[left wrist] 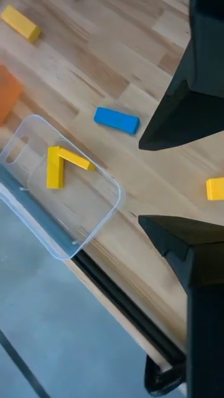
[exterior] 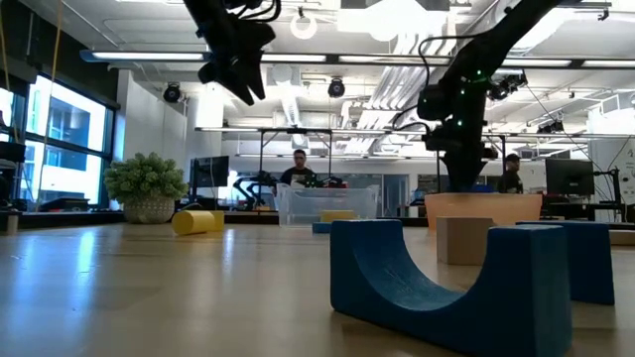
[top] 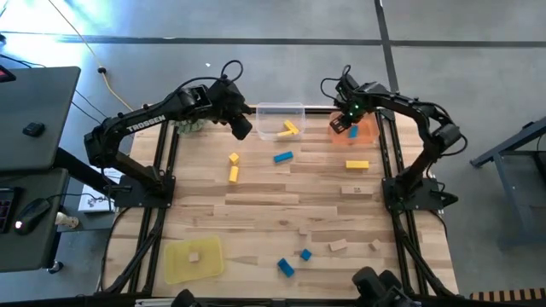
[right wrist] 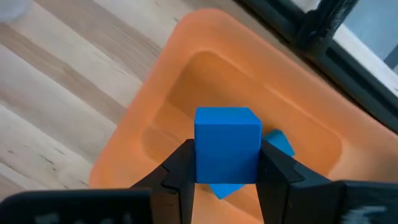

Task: Sort & place blocks by color
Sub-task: Put the blue block into the orange bin

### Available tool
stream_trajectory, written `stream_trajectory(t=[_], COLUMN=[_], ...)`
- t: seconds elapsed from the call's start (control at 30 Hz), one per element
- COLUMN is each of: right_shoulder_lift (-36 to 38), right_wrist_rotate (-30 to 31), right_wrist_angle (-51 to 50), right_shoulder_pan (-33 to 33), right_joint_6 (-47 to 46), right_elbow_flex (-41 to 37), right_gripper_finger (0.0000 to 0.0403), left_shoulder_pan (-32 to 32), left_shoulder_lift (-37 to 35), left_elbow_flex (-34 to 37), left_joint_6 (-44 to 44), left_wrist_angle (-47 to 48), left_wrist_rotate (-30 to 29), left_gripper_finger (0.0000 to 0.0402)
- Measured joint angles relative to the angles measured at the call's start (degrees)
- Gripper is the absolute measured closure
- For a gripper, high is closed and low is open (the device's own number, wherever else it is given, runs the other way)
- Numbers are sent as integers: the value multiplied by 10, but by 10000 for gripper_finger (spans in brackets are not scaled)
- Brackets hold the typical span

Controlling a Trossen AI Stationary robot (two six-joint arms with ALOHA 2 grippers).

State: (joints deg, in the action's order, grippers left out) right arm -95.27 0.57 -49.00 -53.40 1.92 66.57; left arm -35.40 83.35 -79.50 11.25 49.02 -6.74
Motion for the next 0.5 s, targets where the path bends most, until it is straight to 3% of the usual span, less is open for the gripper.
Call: stream_trajectory(t=[0.23, 0.5], right_shoulder_lift=[-33, -38], right_wrist_rotate=[3, -3], right_wrist_angle=[2, 3], right_shoulder_pan=[0, -3], right_joint_6=[9, 30], right_elbow_flex=[0, 0], right_gripper_finger=[296, 290], left_shoulder_pan=[0, 2], left_shoulder_lift=[0, 0], left_elbow_flex=[0, 0], left_joint_6=[50, 47], left_wrist_angle=[0, 0], left_wrist_rotate=[-1, -1], left_gripper_finger=[232, 232])
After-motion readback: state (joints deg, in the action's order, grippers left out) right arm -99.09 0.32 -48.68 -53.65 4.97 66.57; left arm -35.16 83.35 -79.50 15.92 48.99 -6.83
